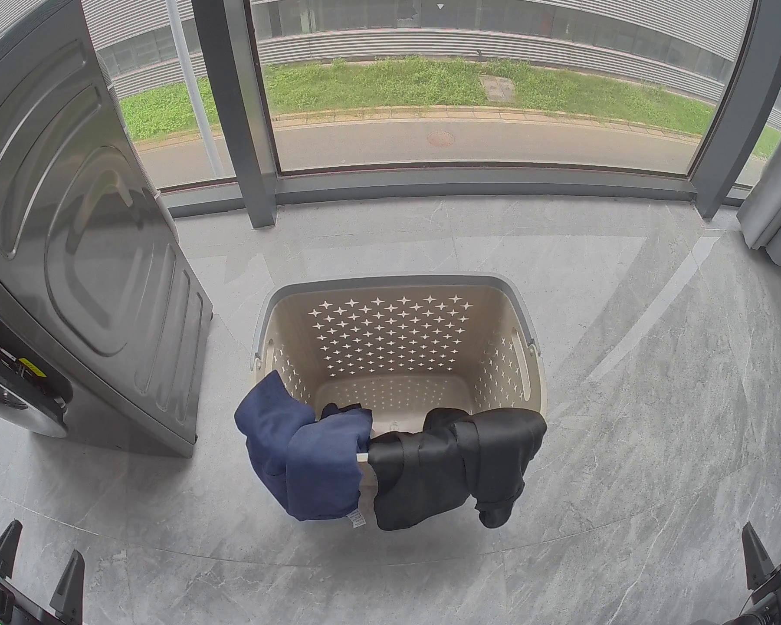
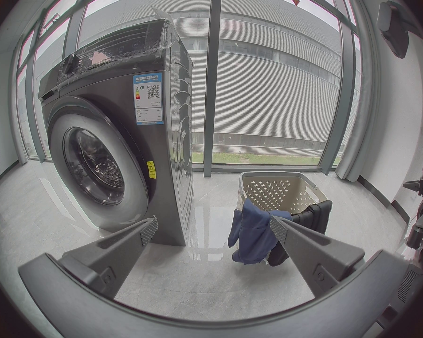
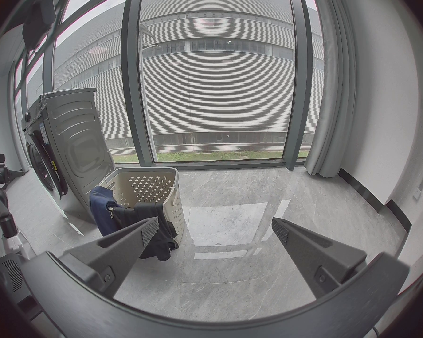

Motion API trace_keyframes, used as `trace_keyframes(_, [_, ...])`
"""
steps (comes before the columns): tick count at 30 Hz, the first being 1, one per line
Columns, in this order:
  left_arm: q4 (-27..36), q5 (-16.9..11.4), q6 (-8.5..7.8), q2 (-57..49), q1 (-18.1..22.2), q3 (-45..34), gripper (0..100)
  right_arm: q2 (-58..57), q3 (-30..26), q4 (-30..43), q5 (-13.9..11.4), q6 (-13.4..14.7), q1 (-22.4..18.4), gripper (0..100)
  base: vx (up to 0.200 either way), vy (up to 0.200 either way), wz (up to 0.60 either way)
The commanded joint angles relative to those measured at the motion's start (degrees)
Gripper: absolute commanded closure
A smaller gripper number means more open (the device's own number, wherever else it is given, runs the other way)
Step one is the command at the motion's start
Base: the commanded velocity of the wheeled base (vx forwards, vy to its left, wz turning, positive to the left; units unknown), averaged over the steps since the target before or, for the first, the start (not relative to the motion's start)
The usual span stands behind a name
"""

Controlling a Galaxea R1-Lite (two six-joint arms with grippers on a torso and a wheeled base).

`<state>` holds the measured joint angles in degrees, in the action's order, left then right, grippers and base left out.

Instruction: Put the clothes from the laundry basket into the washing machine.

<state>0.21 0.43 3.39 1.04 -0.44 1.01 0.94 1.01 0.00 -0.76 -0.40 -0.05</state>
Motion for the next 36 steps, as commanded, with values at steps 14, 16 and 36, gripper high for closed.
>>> trace_keyframes(14, [0.0, 0.0, 0.04, -1.0, 0.0, -0.9, 0, -0.9, -1.0, 0.0, 0.0, 0.0, 0.0, 0, 0.114, 0.000, 0.00])
trace_keyframes(16, [0.1, 0.0, 0.04, -1.0, 0.0, -0.9, 0, -0.9, -1.0, 0.0, 0.0, 0.0, 0.0, 0, 0.200, 0.000, 0.00])
trace_keyframes(36, [0.0, 0.0, 0.04, -1.0, 0.0, -1.0, 0, -0.9, -1.0, 0.0, 0.0, 0.0, 0.0, 0, 0.050, 0.000, 0.00])
